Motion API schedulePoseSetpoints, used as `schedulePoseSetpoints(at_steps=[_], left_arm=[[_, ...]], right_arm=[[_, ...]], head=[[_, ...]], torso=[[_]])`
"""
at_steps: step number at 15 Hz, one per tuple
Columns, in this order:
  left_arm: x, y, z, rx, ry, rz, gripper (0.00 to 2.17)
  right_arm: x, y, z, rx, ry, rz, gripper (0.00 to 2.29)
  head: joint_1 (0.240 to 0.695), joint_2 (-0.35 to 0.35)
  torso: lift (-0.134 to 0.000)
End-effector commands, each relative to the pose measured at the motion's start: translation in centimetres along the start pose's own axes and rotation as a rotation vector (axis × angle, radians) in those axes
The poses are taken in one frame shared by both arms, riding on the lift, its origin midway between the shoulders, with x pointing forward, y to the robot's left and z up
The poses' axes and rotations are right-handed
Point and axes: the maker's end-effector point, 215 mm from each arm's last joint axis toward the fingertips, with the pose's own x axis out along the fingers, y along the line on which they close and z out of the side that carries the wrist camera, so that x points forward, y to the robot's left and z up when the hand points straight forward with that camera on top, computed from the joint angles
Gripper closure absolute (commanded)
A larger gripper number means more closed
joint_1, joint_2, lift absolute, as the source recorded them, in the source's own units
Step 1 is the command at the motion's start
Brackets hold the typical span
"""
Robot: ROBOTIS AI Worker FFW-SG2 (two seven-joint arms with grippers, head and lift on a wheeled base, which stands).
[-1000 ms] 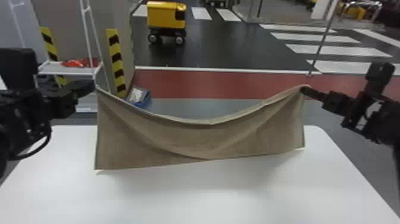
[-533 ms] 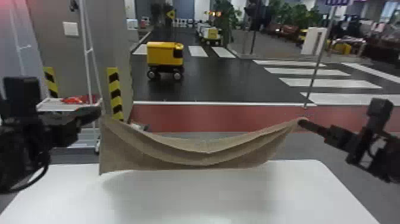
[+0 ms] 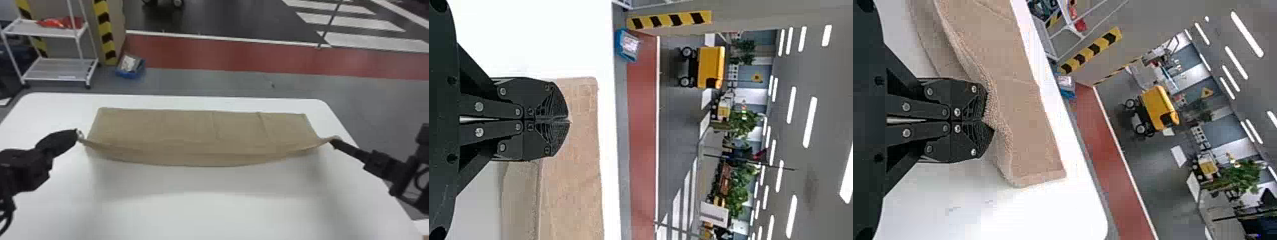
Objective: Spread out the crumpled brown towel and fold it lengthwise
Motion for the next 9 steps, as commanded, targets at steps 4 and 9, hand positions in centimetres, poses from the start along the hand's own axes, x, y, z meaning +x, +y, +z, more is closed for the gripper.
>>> schedulePoseSetpoints(at_steps=[4,9], left_arm=[[-5.0,-3.5,-4.6,0.000,0.078,0.013,1.35],[-6.9,-3.5,-5.1,0.033,0.143,0.045,1.35]], right_arm=[[-4.9,-0.8,-5.5,0.066,0.065,0.003,1.66],[-6.5,-1.5,-5.1,0.075,0.039,-0.009,1.66]], head=[[0.695,-0.236],[0.695,-0.275]], torso=[[-0.123],[-0.123]])
